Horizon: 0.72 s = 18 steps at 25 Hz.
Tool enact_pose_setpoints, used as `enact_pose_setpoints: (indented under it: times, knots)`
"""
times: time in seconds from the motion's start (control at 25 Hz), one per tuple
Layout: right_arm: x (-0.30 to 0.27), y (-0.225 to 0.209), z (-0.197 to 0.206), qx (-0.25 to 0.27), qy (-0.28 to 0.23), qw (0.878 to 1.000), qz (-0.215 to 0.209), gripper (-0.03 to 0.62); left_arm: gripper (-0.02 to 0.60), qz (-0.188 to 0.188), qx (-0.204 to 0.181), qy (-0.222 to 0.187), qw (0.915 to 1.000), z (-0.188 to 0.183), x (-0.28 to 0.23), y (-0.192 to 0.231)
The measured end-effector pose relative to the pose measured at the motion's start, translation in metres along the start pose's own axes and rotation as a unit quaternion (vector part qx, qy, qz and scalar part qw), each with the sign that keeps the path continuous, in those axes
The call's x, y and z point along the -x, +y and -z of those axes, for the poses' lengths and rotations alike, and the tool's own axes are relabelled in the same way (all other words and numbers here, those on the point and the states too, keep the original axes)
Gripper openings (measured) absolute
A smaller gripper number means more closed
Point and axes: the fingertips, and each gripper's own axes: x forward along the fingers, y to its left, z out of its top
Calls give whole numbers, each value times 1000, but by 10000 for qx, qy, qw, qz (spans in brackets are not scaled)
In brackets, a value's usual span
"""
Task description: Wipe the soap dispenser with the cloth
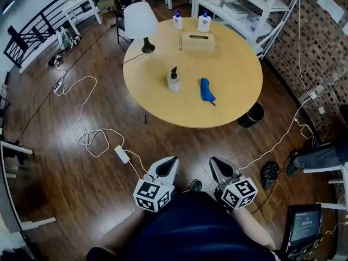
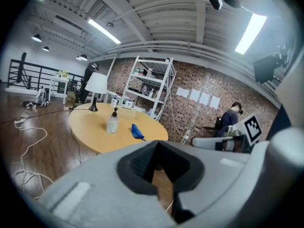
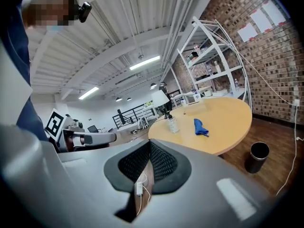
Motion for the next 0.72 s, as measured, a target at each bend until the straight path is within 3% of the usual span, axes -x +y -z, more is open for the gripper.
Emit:
enact_pose_setpoints:
  times: [0.36, 0.72]
  knots:
    - [-16, 36, 6, 590, 120, 9982, 68, 10, 3, -281, 216, -56, 9994, 8, 35, 35]
    - [-10, 37, 2, 863, 17, 9958, 318, 10, 3, 37, 33, -110, 9999, 3, 28, 28]
